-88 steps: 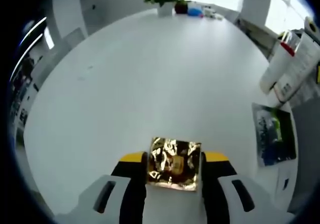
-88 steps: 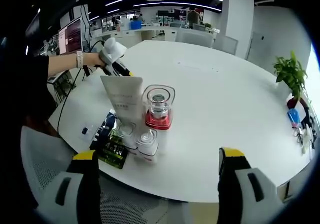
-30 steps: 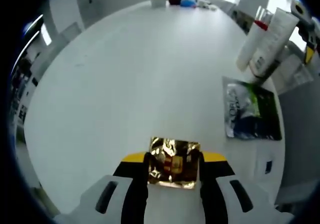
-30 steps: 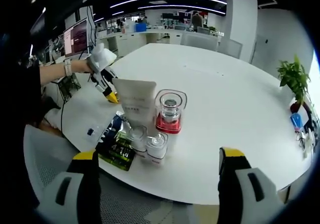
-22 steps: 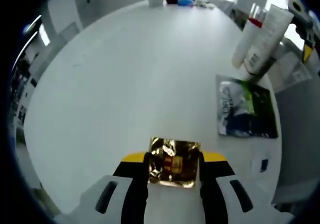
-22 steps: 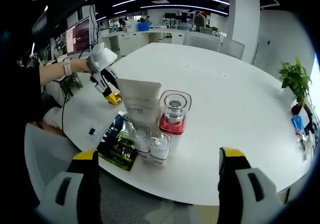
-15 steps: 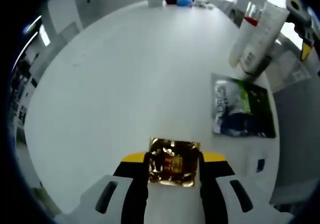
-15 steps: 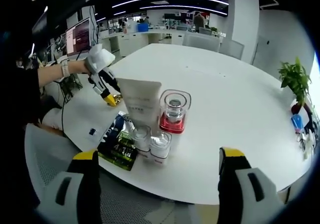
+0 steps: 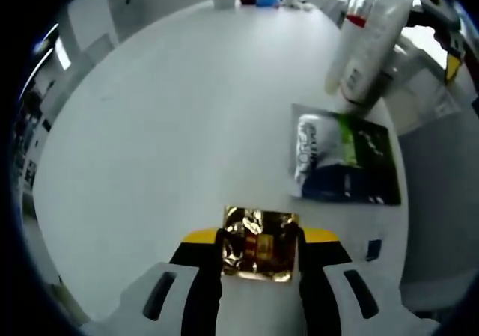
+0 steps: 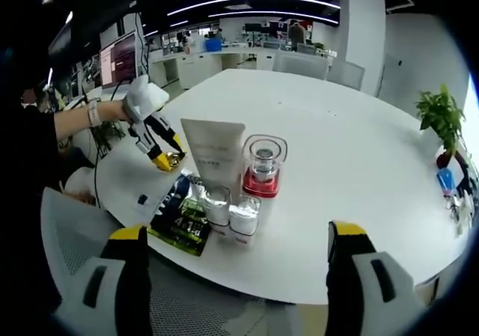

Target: Arrange the skincare products in the storage area until every visible bottle or jar stands upright without overlapping.

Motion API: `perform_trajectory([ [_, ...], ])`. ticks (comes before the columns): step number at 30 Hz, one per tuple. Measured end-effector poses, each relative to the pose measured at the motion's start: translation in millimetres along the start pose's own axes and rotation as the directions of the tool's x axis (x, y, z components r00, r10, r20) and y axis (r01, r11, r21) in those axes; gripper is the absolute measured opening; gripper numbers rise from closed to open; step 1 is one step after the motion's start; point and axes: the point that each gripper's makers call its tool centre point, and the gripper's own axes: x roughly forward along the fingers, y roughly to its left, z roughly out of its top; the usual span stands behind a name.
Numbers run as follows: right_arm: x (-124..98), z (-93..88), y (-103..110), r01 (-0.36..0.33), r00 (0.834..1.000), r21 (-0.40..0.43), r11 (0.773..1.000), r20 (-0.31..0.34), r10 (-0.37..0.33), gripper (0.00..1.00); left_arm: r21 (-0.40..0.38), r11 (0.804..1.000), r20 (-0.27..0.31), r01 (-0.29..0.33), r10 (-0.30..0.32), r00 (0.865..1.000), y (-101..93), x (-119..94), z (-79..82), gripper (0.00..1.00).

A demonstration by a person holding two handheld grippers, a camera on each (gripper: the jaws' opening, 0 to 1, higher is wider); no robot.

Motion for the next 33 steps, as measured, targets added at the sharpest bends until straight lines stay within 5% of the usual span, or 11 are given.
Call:
perform_trajectory([
  [33,-5.1,-3.7,5.6,-0.005,1.0,-0.011,1.0,0.013,0.006,1.0,0.014,1.0,-0.018,0.001,0.0,1.0,-43.6,3.6,-7.4,0.36],
])
